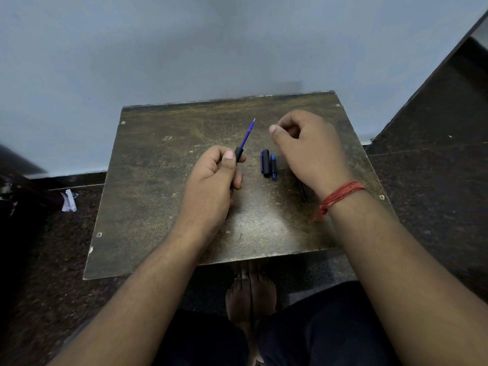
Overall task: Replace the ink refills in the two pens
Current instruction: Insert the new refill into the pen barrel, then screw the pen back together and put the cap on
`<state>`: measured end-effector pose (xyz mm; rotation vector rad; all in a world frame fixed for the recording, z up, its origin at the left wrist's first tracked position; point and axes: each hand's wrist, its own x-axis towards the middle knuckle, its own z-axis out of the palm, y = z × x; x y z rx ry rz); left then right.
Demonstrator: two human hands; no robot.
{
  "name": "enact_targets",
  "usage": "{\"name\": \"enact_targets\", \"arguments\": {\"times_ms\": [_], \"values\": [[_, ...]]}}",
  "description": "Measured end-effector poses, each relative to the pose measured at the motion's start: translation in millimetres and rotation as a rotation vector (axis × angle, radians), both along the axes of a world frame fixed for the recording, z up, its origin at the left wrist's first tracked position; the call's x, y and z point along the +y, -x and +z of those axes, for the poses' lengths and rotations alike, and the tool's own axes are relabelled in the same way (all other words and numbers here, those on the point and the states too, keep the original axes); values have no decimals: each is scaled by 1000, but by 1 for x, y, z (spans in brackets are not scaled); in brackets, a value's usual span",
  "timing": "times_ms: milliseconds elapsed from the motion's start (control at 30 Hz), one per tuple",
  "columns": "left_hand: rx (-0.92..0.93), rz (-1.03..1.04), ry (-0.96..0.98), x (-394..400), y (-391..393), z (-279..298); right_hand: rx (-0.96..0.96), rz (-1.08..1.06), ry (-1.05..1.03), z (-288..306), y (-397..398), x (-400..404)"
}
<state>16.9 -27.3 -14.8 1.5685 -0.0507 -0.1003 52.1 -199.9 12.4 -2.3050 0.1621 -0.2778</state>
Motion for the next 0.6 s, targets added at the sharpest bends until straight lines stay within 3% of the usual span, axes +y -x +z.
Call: {"name": "enact_targets", "arguments": {"times_ms": [167, 267, 600], "values": [[-176, 72, -93, 2, 1, 3, 151, 53, 375, 1, 3, -3], [-143, 103, -141, 1, 1, 1, 231, 110, 496, 3, 5, 6], [-106, 99, -185, -1, 1, 2, 282, 118, 584, 7, 13, 18]]}}
